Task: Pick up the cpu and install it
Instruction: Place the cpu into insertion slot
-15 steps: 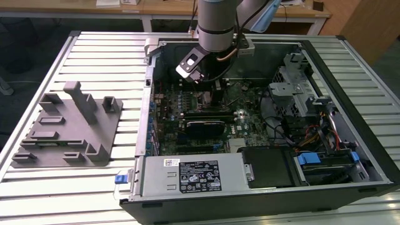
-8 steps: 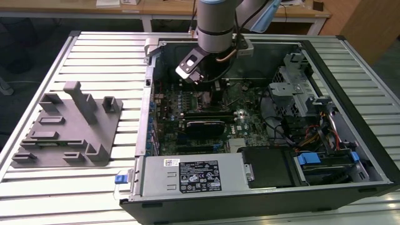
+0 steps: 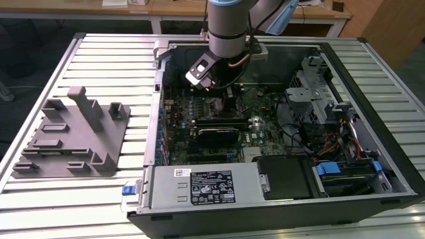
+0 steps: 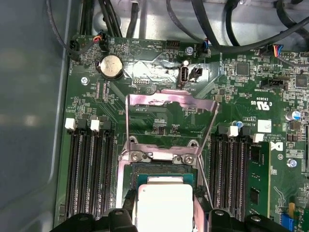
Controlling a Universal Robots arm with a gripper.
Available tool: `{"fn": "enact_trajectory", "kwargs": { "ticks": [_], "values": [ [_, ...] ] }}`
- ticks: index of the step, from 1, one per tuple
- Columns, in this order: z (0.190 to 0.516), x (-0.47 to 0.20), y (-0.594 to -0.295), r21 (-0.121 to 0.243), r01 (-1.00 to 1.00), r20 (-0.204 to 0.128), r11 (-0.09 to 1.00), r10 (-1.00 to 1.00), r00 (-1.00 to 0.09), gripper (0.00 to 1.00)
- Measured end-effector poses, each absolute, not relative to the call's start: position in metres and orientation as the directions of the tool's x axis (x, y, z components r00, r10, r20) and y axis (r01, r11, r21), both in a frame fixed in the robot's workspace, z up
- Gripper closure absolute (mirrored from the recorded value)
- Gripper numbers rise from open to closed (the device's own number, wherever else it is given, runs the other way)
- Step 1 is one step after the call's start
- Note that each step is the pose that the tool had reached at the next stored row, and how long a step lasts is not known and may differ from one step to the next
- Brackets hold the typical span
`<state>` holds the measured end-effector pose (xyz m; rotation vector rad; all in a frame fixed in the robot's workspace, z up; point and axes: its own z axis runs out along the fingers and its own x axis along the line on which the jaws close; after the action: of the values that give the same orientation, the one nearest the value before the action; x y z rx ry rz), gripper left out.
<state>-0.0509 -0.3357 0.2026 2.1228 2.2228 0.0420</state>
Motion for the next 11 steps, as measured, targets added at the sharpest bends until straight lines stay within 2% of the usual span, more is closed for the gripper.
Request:
{"fn": "enact_trajectory", "kwargs": {
  "ticks": [11],
  "values": [
    [0.1974,-0.0510,-0.3354,0.067,0.997,-0.024,0.045,0.999,-0.044,0.46]
  ]
}}
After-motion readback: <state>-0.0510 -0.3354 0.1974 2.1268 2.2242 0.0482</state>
